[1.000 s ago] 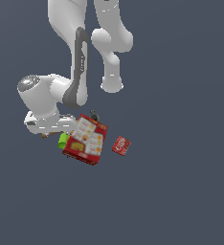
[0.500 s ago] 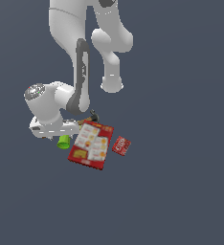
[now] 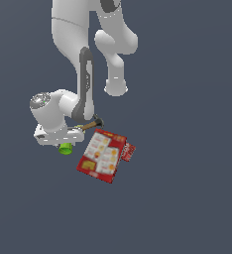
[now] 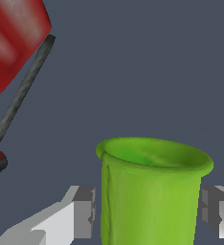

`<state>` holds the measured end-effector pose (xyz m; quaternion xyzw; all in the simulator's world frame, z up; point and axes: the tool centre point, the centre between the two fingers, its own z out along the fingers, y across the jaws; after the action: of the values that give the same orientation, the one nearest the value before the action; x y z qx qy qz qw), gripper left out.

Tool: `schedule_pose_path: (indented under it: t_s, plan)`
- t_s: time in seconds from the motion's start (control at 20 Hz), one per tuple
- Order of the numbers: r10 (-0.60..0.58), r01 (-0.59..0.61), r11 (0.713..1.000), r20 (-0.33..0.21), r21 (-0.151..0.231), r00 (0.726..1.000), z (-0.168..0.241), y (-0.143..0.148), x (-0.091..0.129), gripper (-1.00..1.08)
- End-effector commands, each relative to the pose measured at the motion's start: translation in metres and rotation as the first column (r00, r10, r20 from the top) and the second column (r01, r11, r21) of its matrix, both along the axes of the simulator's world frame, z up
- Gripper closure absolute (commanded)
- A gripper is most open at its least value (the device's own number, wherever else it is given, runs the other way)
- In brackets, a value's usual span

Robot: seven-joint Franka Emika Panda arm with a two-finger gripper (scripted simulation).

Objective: Pick up a designated object from a clutter of objects.

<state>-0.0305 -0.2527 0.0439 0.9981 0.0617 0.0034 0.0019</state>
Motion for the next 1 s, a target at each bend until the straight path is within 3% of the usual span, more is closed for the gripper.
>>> schedule_pose_path:
  t_s: [0.0,0.55,0.95]
  plan:
    - [0.002,-0.002,1.000,-0.007,0.003,1.000,-0.004,0.002,-0.002,1.08]
    - [-0.001,0.001,1.000,-0.003,0.001,1.000,0.002,0.003,-0.001,1.08]
    - [-0.001,0.001,1.000,-0.004,0.002,1.000,0.029,0.034,0.001,1.08]
